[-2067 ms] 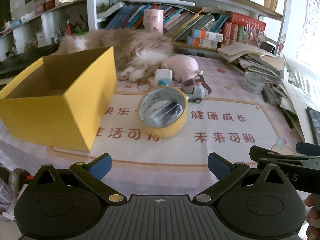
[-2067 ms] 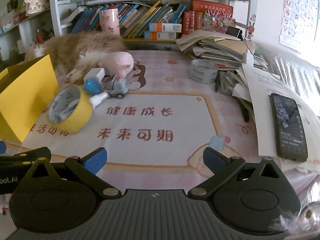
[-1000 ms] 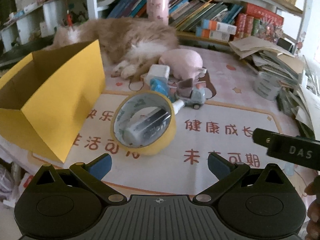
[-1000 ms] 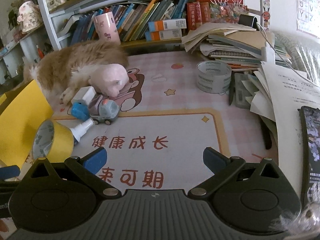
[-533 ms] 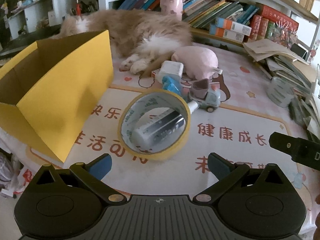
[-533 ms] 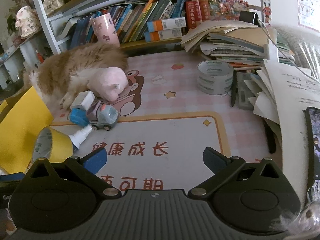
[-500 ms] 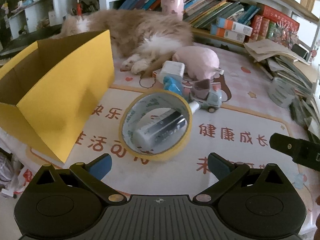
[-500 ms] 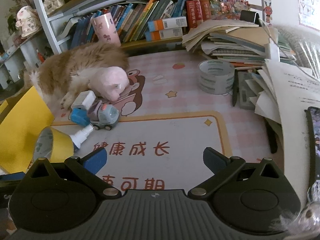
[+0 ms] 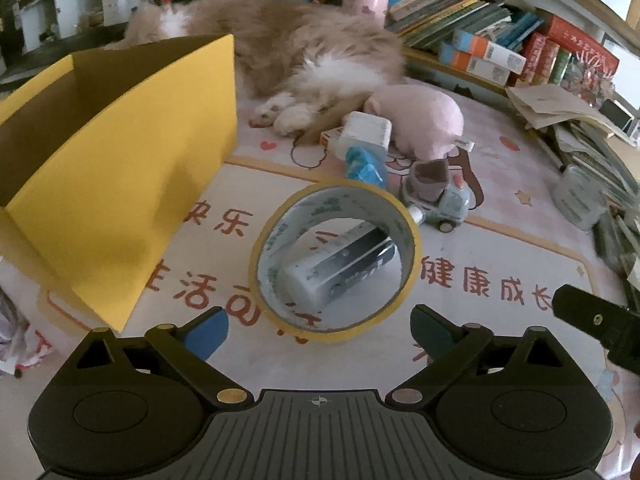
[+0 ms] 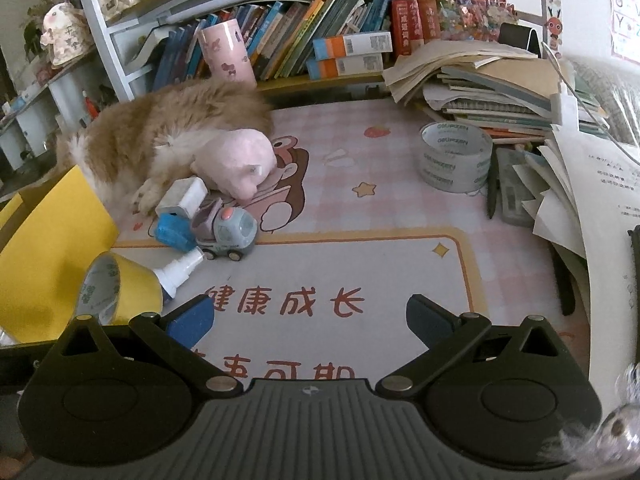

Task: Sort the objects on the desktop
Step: 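Approach the tape roll with the left tool while the right tool approaches the white spray bottle, then grasp the tape roll with the left tool while the right tool grasps the spray bottle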

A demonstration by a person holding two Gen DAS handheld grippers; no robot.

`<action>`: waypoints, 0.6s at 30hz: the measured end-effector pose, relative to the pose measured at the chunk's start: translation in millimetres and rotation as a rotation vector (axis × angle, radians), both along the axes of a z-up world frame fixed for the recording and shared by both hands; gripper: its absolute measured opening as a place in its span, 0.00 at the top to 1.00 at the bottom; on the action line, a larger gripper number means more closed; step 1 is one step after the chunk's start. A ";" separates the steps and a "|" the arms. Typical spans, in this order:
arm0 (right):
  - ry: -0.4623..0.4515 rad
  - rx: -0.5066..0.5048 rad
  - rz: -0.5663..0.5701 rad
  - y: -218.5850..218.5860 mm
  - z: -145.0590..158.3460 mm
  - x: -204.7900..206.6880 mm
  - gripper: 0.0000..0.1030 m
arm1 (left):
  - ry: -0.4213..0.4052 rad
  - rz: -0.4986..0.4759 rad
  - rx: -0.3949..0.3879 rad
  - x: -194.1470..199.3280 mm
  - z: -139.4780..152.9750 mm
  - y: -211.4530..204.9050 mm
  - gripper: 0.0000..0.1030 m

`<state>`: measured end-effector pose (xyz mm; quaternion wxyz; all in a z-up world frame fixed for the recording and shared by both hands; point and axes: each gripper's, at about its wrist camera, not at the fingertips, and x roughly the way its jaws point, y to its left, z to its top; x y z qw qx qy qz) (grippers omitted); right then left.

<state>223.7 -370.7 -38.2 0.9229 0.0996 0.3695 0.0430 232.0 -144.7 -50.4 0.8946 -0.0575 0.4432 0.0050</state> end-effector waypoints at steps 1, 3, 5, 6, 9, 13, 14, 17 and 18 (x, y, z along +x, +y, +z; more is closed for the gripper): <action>0.003 -0.001 0.001 0.7 -0.5 0.0 0.00 | 0.003 -0.001 -0.003 0.7 -0.7 0.1 0.04; 0.010 -0.005 0.002 2.5 -1.2 0.0 0.00 | 0.006 0.000 -0.011 1.6 -2.1 1.7 0.04; 0.008 -0.009 0.005 4.4 -0.8 -0.6 0.00 | 0.008 0.002 -0.009 1.9 -3.3 3.7 0.04; 0.006 -0.011 0.008 5.5 -0.4 -0.9 0.00 | 0.010 0.001 -0.006 2.0 -3.6 4.2 0.04; 0.002 -0.016 0.020 8.5 0.5 -1.0 0.00 | 0.008 -0.011 -0.008 3.9 -3.1 6.0 0.04; 0.001 -0.015 0.022 11.3 1.3 -0.7 0.00 | -0.020 -0.046 0.003 11.2 1.2 3.9 0.04; 0.000 -0.014 0.021 11.7 1.6 -0.7 0.00 | -0.027 -0.054 0.003 13.6 2.5 2.6 0.04; -0.005 -0.016 0.019 12.8 3.0 -1.5 0.00 | -0.024 -0.082 -0.007 21.1 3.0 -1.1 0.04; -0.007 -0.016 0.019 13.0 3.4 -1.5 0.00 | -0.023 -0.091 -0.006 23.4 2.7 -2.3 0.04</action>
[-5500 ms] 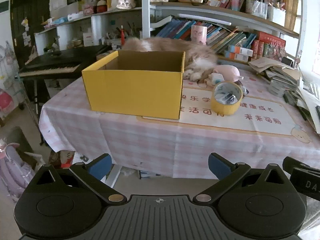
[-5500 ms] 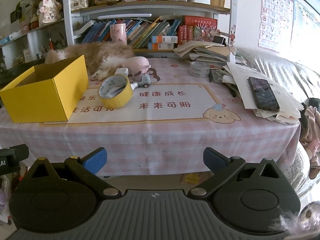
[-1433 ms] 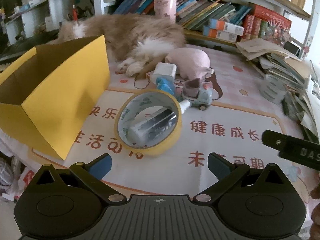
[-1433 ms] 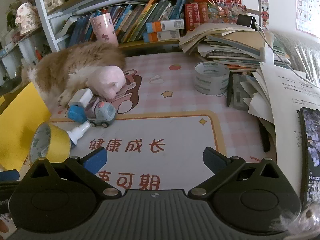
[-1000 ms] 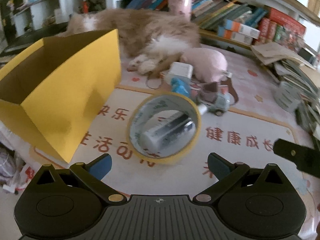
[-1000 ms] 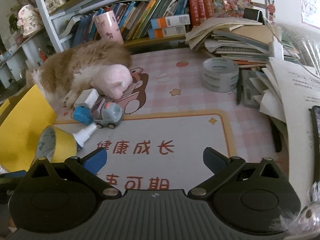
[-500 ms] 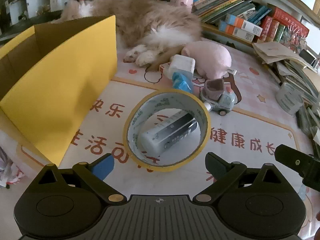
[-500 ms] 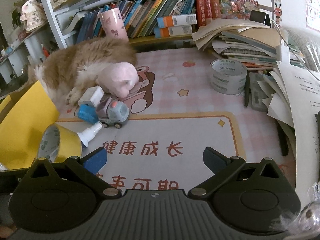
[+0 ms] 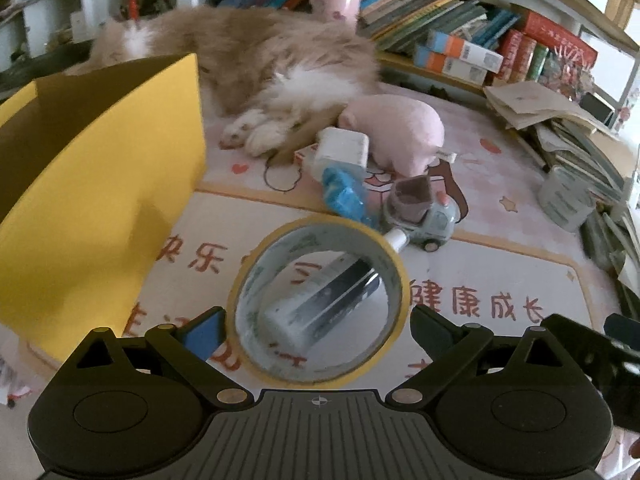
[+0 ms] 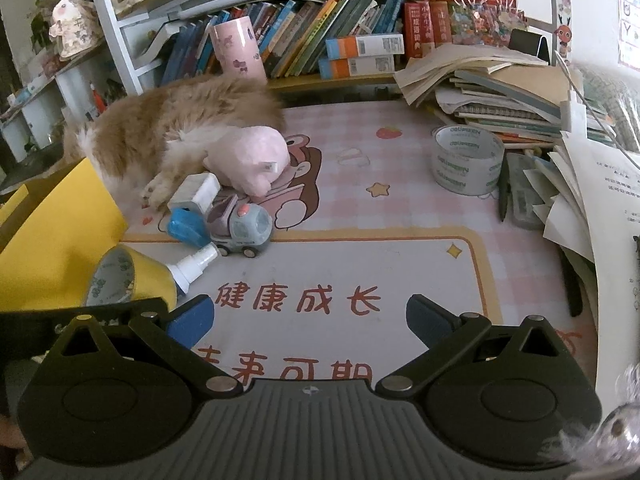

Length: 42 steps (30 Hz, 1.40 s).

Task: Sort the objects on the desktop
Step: 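Grasp the tape roll with the left tool while the right tool grasps the spray bottle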

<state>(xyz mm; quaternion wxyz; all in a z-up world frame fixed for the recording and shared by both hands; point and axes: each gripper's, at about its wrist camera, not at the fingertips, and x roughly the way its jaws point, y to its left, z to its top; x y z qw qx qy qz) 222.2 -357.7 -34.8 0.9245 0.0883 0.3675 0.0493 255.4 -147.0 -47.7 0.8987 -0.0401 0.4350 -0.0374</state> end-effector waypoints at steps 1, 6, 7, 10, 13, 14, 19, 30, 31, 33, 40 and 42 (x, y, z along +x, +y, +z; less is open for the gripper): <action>-0.001 0.000 0.000 0.1 0.5 -0.4 0.00 | -0.001 -0.007 0.001 1.6 -0.6 -1.3 0.04; 0.007 0.003 -0.005 -0.7 0.2 -1.8 0.00 | 0.003 -0.018 0.014 8.3 -4.1 -3.5 0.10; 0.009 0.004 -0.007 -1.5 -0.2 -2.4 0.00 | 0.005 -0.012 0.007 8.6 -3.9 -2.6 0.10; 0.012 0.010 -0.012 -3.0 -1.1 -3.4 0.00 | 0.008 0.009 -0.008 5.9 0.3 0.2 0.11; 0.012 0.012 -0.009 -3.0 -1.6 -3.2 0.00 | -0.043 0.032 -0.037 -6.0 16.4 3.2 0.11; 0.013 0.015 -0.007 -2.7 -1.9 -2.7 0.00 | -0.059 0.037 -0.044 -10.5 23.7 4.8 0.11; 0.029 0.042 0.014 5.6 -5.4 4.8 0.00 | -0.121 0.051 -0.075 -33.9 58.8 14.3 0.11; 0.108 0.150 0.104 47.3 -12.5 37.4 0.02 | -0.284 0.183 -0.105 -69.8 118.3 53.8 0.11; 0.116 0.160 0.114 53.6 -13.2 41.1 0.02 | -0.289 0.195 -0.092 -70.5 118.8 57.2 0.11; 0.121 0.176 0.132 67.1 -13.8 48.2 0.02 | -0.286 0.213 -0.075 -72.0 120.2 65.2 0.11; 0.139 0.172 0.077 101.8 -23.6 73.7 0.03 | -0.280 0.231 -0.044 -80.8 121.5 77.9 0.11; 0.155 0.151 0.074 111.8 -29.5 80.1 0.08 | -0.274 0.224 -0.046 -81.3 120.4 79.7 0.11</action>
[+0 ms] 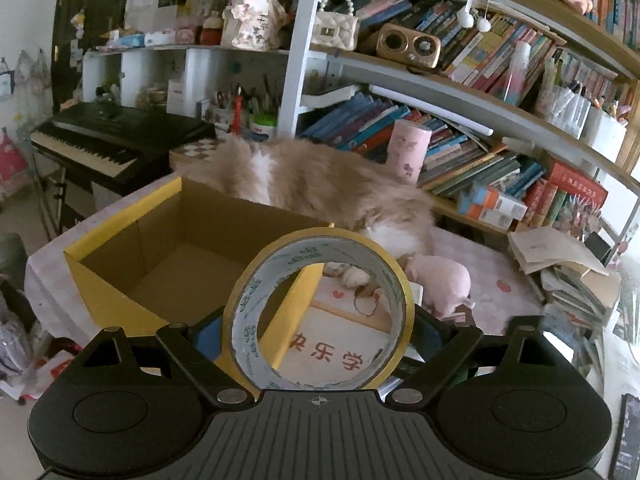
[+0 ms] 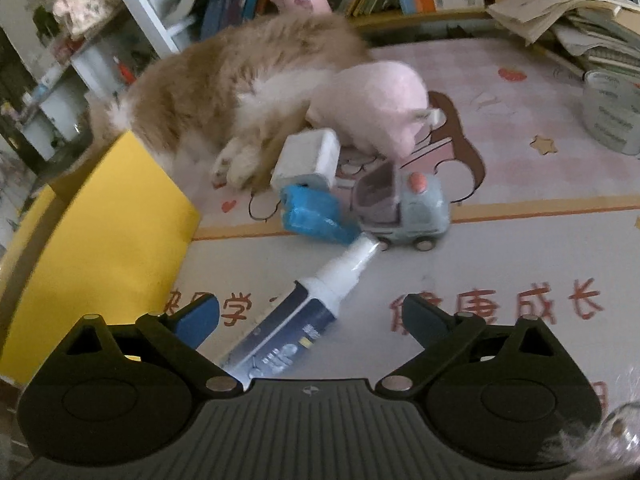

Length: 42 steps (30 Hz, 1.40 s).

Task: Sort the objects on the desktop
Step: 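Grasp the tape roll with the left tool while the right tool grasps the spray bottle, then lift the tape roll and spray bottle and carry both toward the yellow box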

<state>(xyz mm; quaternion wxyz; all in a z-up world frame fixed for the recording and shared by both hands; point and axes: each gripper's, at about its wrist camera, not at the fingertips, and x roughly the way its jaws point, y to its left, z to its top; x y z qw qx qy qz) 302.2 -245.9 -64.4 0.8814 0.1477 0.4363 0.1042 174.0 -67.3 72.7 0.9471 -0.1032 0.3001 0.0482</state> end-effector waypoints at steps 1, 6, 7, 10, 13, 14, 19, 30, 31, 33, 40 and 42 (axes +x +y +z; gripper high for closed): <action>0.005 -0.024 0.011 6.0 -3.1 1.8 0.09 | 0.002 -0.005 -0.001 -0.4 -0.9 0.6 0.11; -0.053 -0.195 0.114 28.2 -7.6 -5.5 0.31 | 0.005 -0.029 -0.014 1.1 -3.4 4.6 0.11; -0.062 -0.222 0.127 28.7 -7.5 -8.0 0.35 | 0.006 -0.031 -0.019 1.8 -4.1 5.1 0.11; -0.079 -0.218 0.169 18.5 -7.5 -14.3 0.48 | 0.010 -0.047 -0.041 4.4 -6.6 6.7 0.11; -0.075 -0.184 0.186 4.3 -5.7 -22.7 0.61 | 0.010 -0.067 -0.051 5.3 -9.3 3.4 0.11; -0.070 -0.184 0.192 0.5 -4.9 -26.2 0.69 | 0.010 -0.074 -0.057 5.7 -10.2 2.1 0.11; -0.070 -0.229 0.181 -22.3 -2.3 -46.7 0.71 | 0.017 -0.104 -0.073 7.5 -14.8 -7.7 0.11; -0.053 -0.292 0.148 -65.4 -2.4 -67.6 0.69 | 0.040 -0.122 -0.100 8.6 -23.2 -31.0 0.11; -0.058 -0.302 0.157 -64.8 -2.8 -67.5 0.69 | 0.040 -0.120 -0.099 7.8 -23.3 -32.3 0.11; -0.064 -0.300 0.173 -64.8 -3.2 -67.9 0.65 | 0.042 -0.112 -0.096 6.0 -23.6 -34.9 0.11; -0.085 -0.282 0.236 -71.6 -2.4 -66.4 0.70 | 0.053 -0.069 -0.083 -1.0 -25.0 -40.7 0.11; -0.080 -0.232 0.222 -77.7 2.1 -65.8 0.71 | 0.050 -0.058 -0.076 -3.2 -23.8 -41.8 0.11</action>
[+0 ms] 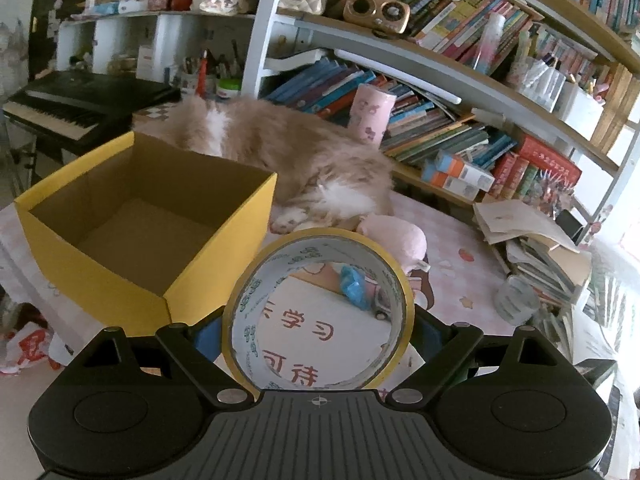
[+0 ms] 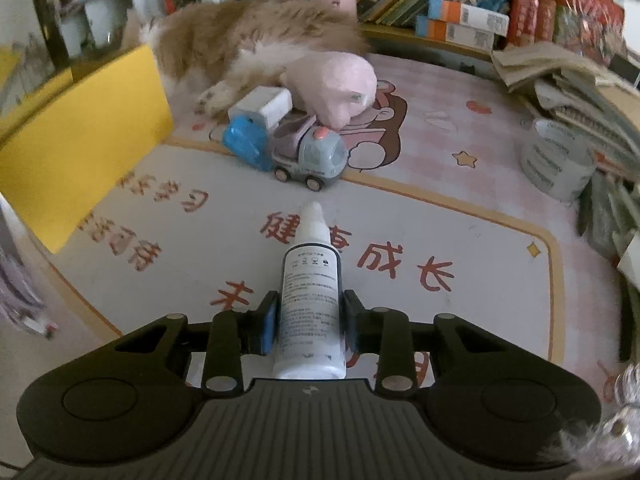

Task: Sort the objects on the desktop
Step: 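Lift the tape roll and spray bottle and carry both toward the yellow box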

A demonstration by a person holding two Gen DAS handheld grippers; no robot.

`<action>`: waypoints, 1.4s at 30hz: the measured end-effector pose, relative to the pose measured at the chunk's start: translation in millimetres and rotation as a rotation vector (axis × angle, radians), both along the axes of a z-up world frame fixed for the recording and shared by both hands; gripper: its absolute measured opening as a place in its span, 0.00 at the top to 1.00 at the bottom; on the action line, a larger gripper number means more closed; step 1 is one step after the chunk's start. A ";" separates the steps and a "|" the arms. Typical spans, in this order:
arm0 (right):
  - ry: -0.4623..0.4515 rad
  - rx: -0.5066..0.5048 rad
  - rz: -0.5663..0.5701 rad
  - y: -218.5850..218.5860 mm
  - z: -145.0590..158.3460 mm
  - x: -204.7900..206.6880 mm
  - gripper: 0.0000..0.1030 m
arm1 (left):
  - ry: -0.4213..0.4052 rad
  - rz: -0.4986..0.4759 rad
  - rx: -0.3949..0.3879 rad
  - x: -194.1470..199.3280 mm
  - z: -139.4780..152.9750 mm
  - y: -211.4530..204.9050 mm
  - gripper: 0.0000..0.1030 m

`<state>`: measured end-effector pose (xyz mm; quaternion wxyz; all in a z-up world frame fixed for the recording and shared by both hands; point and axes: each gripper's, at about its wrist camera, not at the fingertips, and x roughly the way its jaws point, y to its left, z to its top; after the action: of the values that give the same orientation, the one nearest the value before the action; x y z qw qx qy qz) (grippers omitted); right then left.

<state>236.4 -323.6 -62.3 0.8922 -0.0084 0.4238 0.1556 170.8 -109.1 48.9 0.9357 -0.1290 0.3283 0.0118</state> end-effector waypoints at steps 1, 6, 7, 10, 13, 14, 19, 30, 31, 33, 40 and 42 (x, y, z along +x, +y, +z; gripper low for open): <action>0.005 0.028 -0.008 -2.7 2.9 0.0 0.71 | -0.001 0.005 0.003 -1.0 0.9 -0.4 0.11; 0.023 0.149 -0.034 -14.1 19.6 -0.4 0.71 | -0.006 0.026 0.017 -4.2 4.3 -3.2 0.11; 0.012 0.161 -0.033 -15.2 23.8 -1.6 0.71 | -0.005 0.027 0.018 -4.2 4.4 -4.1 0.11; -0.018 0.197 -0.032 -18.6 37.9 -5.0 0.71 | -0.001 0.027 0.021 -3.8 3.5 -7.1 0.11; -0.048 0.214 -0.021 -20.9 49.7 -8.7 0.71 | -0.004 0.022 0.016 -3.4 4.1 -11.5 0.11; -0.053 0.219 -0.018 -21.8 52.3 -10.0 0.71 | -0.007 0.017 0.017 -2.8 4.4 -13.7 0.11; -0.050 0.270 -0.034 -31.0 56.9 -12.3 0.70 | -0.009 -0.017 0.012 -0.5 3.0 -21.3 0.11; -0.075 0.277 -0.071 -30.6 70.2 -30.4 0.71 | -0.037 -0.099 -0.024 0.5 9.7 -14.1 0.11; -0.075 0.280 -0.076 -28.5 70.7 -33.0 0.71 | -0.041 -0.109 -0.026 -0.3 10.3 -11.6 0.11; -0.080 0.280 -0.086 -22.6 73.2 -38.8 0.71 | -0.049 -0.128 -0.029 -2.0 11.3 -4.0 0.11; -0.117 0.254 -0.105 8.4 86.4 -61.8 0.71 | -0.084 -0.164 -0.064 -12.8 13.8 29.6 0.11; -0.128 0.244 -0.115 19.8 89.4 -68.9 0.71 | -0.094 -0.178 -0.068 -18.3 14.4 40.4 0.11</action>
<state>167.5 -303.8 27.1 0.9193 0.1147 0.3437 0.1538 152.5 -68.7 63.3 0.9425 -0.1315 0.2943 -0.0887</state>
